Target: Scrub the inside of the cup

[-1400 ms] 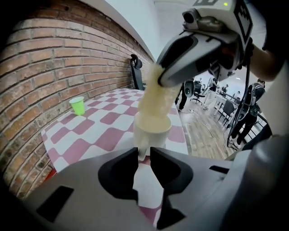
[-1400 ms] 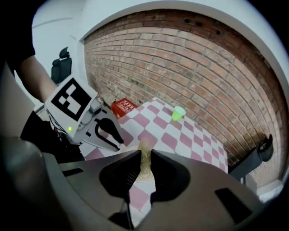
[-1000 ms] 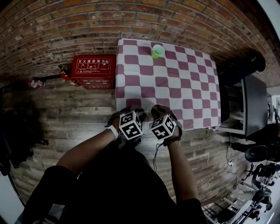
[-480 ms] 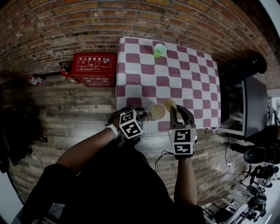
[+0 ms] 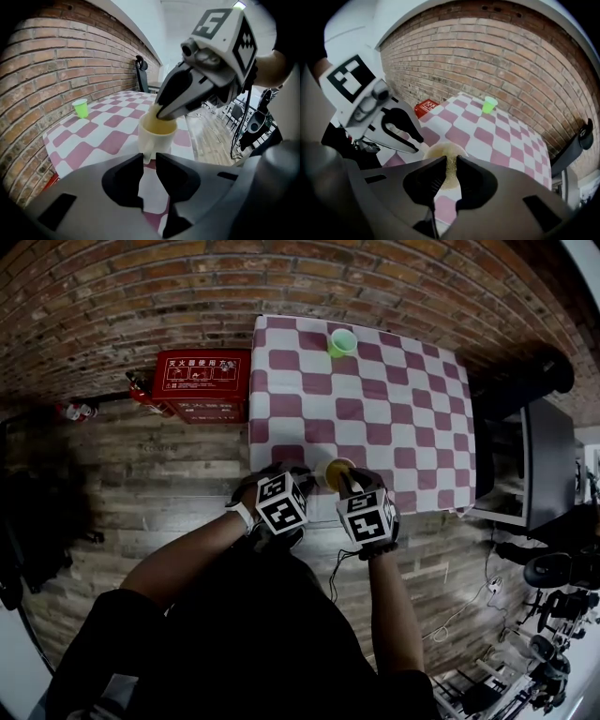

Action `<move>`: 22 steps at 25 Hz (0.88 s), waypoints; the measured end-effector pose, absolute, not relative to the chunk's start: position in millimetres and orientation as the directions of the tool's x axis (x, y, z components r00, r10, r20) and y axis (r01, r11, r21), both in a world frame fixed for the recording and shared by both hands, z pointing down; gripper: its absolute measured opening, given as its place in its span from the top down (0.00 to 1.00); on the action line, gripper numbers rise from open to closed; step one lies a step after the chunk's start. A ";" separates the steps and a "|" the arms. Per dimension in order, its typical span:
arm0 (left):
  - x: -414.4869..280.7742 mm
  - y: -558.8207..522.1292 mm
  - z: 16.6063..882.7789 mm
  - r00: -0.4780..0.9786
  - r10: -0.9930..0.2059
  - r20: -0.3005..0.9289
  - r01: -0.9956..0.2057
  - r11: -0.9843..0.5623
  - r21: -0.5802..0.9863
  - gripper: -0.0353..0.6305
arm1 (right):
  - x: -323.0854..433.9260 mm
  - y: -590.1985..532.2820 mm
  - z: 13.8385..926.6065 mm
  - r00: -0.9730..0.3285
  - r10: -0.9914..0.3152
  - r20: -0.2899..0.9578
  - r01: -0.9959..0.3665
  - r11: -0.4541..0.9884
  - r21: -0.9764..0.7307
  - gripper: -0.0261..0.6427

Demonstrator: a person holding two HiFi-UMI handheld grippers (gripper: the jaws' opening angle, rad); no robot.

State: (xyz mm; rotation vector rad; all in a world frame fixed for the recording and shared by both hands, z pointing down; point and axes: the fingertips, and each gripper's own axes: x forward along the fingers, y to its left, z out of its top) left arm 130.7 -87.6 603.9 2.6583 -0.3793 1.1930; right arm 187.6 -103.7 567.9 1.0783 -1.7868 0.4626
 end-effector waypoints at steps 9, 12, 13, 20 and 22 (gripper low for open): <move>135.0 -93.9 605.1 0.644 -0.156 0.749 -0.317 -0.945 0.075 0.81 | 174.9 -112.3 585.6 -0.260 -0.365 0.894 -0.884 0.462 -0.068 0.85; 135.4 -94.3 606.3 0.646 -0.154 0.748 -0.316 -0.946 0.079 0.81 | 173.9 -109.1 564.9 -0.340 -0.390 0.855 -0.893 0.418 -0.165 0.86; 136.0 -94.8 606.5 0.647 -0.153 0.747 -0.315 -0.946 0.079 0.81 | 175.4 -109.8 554.9 -0.361 -0.407 0.839 -0.897 0.399 -0.193 0.86; 138.7 -95.7 607.6 0.648 -0.149 0.747 -0.310 -0.947 0.081 0.81 | 190.6 -116.1 481.6 -0.388 -0.539 0.748 -0.905 0.375 -0.199 0.86; 137.7 -95.7 608.5 0.647 -0.147 0.748 -0.311 -0.947 0.082 0.81 | 195.8 -113.1 486.3 -0.334 -0.524 0.784 -0.905 0.411 -0.111 0.86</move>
